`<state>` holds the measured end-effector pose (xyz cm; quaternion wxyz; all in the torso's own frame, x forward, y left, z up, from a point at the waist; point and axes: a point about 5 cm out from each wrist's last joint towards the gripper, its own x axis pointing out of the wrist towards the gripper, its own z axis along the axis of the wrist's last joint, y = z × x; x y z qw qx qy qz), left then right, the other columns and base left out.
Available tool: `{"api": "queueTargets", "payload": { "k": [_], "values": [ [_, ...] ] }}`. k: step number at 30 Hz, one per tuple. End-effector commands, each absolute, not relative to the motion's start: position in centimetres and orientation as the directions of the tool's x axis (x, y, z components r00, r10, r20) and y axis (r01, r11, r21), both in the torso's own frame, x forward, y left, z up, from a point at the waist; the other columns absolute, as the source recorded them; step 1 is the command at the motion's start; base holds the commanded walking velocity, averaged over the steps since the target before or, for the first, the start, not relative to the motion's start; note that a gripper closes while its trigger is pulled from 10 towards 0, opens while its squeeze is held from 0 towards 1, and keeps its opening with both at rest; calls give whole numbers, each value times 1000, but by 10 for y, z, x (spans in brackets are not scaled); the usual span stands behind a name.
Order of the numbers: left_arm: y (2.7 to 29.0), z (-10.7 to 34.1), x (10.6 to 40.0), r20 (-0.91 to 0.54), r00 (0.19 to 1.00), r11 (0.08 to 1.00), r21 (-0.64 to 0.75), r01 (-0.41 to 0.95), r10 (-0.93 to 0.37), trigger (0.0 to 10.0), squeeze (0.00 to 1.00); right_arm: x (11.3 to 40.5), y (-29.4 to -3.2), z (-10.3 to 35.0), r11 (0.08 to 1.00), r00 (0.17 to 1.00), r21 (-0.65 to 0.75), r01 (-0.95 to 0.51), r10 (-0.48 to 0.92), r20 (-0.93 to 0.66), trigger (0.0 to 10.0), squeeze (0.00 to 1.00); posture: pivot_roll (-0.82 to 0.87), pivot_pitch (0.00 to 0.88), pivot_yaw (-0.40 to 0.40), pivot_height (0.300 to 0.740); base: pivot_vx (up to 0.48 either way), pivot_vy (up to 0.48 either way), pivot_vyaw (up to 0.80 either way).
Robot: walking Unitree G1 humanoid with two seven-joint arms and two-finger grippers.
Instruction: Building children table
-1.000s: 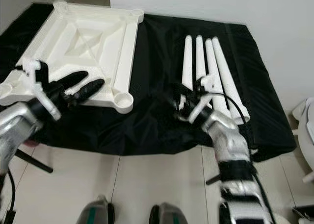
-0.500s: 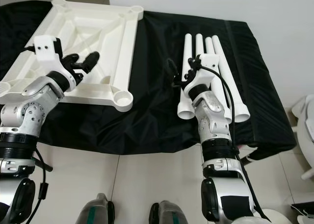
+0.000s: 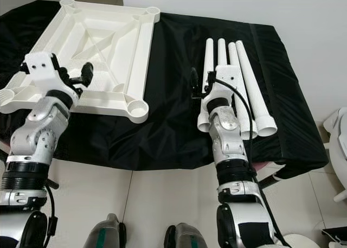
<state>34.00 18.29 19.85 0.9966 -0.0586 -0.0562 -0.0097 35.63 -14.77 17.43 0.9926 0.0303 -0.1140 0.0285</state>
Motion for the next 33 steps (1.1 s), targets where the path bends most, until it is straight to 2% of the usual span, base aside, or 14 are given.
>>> {"api": "queueTargets", "payload": {
  "k": [1, 9, 14, 25, 33],
  "values": [
    [181, 198, 342, 123, 992, 996, -94, 7, 5, 10000, 0, 359, -146, 172, 999, 978, 26, -31, 25, 209, 10000, 0, 50, 0, -42, 740, 0, 0, 0],
    [167, 192, 345, 92, 995, 995, -83, 51, -43, 10000, 0, 367, -131, 172, 1000, 986, 24, 17, -20, 167, 10000, 0, 47, 0, -39, 740, 0, 0, 0],
    [160, 197, 344, 98, 992, 994, -67, 90, -83, 10000, 0, 371, -132, 169, 995, 993, 78, 59, -66, 93, 10000, 0, 47, 0, -36, 740, 0, 0, 0],
    [162, 197, 346, 89, 993, 995, -64, 82, -76, 10000, 0, 377, -137, 165, 984, 989, 105, 146, -147, 1, 10000, 0, 46, 0, -42, 740, 0, 0, 0],
    [163, 196, 346, 80, 995, 997, -38, 60, -57, 10000, 0, 379, -133, 166, 986, 991, 98, 135, -132, -38, 10000, 0, 45, 0, -46, 740, 0, 0, 0]
  ]
}}
